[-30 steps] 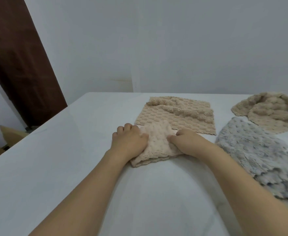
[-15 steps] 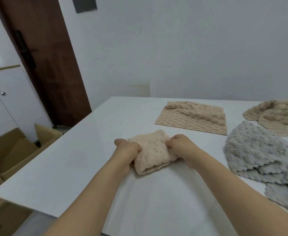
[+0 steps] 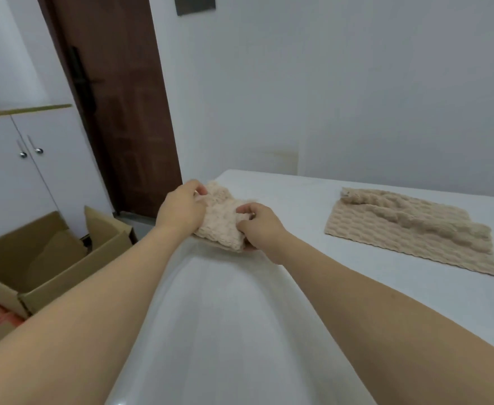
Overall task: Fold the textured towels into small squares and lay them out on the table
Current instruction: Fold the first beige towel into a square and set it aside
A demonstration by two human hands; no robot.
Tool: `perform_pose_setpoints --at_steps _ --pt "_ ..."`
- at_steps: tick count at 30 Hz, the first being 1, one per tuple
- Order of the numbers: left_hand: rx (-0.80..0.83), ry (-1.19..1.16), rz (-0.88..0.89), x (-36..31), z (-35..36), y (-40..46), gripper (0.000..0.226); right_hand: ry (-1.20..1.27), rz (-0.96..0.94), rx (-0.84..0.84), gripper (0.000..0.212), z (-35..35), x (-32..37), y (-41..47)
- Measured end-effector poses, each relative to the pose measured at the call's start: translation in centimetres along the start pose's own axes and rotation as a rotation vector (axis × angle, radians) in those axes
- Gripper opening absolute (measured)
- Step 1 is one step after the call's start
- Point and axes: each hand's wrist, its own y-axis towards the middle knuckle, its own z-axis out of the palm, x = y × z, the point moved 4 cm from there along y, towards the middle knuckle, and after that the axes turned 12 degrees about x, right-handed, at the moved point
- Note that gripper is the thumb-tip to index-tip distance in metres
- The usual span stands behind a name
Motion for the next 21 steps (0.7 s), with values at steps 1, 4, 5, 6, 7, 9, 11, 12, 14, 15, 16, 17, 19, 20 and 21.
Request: perform_pose_setpoints --at_steps 1,4,5,6,7,9,11,12,14,15,16,17,19,20,21 --pt "-0.017 -0.004 0.010 0.9 -0.2 1.3 0.014 -0.074 -0.028 -0.020 0.037 0.5 0.3 1.3" --pt "-0.050 -0.039 -0.012 3.6 -0.1 4.6 0.016 -0.242 -0.082 -0.056 0.040 1.7 0.4 4.5" --pt "-0.050 -0.041 -0.028 4.5 0.2 5.5 0.017 -0.281 -0.086 -0.049 0.042 2.2 0.2 5.5" --pt "-0.041 -0.039 -0.047 5.6 0.7 6.2 0.018 -0.338 -0.079 -0.039 0.043 2.6 -0.2 6.3" --pt "-0.027 -0.035 -0.064 6.6 1.4 6.7 0.019 -0.419 -0.074 -0.034 0.045 2.9 -0.7 7.0" --pt "-0.001 -0.024 -0.080 8.3 2.7 7.4 0.022 -0.589 -0.075 -0.071 0.045 3.2 -1.8 8.2" --pt "-0.018 -0.017 -0.066 9.4 3.3 7.9 0.024 -0.680 -0.082 -0.133 0.044 3.3 -2.1 8.6" --pt "-0.032 -0.029 -0.059 9.7 3.3 8.1 0.025 -0.719 -0.080 -0.155 0.042 3.3 -2.1 8.9" --pt "-0.068 -0.075 -0.057 9.9 2.9 8.4 0.024 -0.807 -0.090 -0.163 0.040 3.6 -1.9 9.2" --pt "-0.092 -0.089 -0.059 9.9 2.6 8.4 0.024 -0.844 -0.107 -0.149 0.041 3.7 -1.8 9.3" --pt "-0.111 -0.094 -0.061 9.9 2.4 8.5 0.023 -0.880 -0.122 -0.124 0.042 3.9 -1.7 9.4" --pt "-0.121 -0.091 -0.056 9.8 2.2 8.5 0.023 -0.925 -0.135 -0.100 0.044 3.8 -1.6 9.5" --pt "-0.119 -0.083 -0.047 9.8 2.3 8.7 0.023 -1.030 -0.158 -0.043 0.053 3.3 -1.7 9.6" --pt "-0.111 -0.074 -0.048 9.9 2.3 8.7 0.024 -1.052 -0.159 0.002 0.059 3.0 -1.8 9.7" --pt "-0.107 -0.059 -0.051 9.9 2.3 8.8 0.024 -1.049 -0.149 0.056 0.067 2.9 -2.0 9.7"
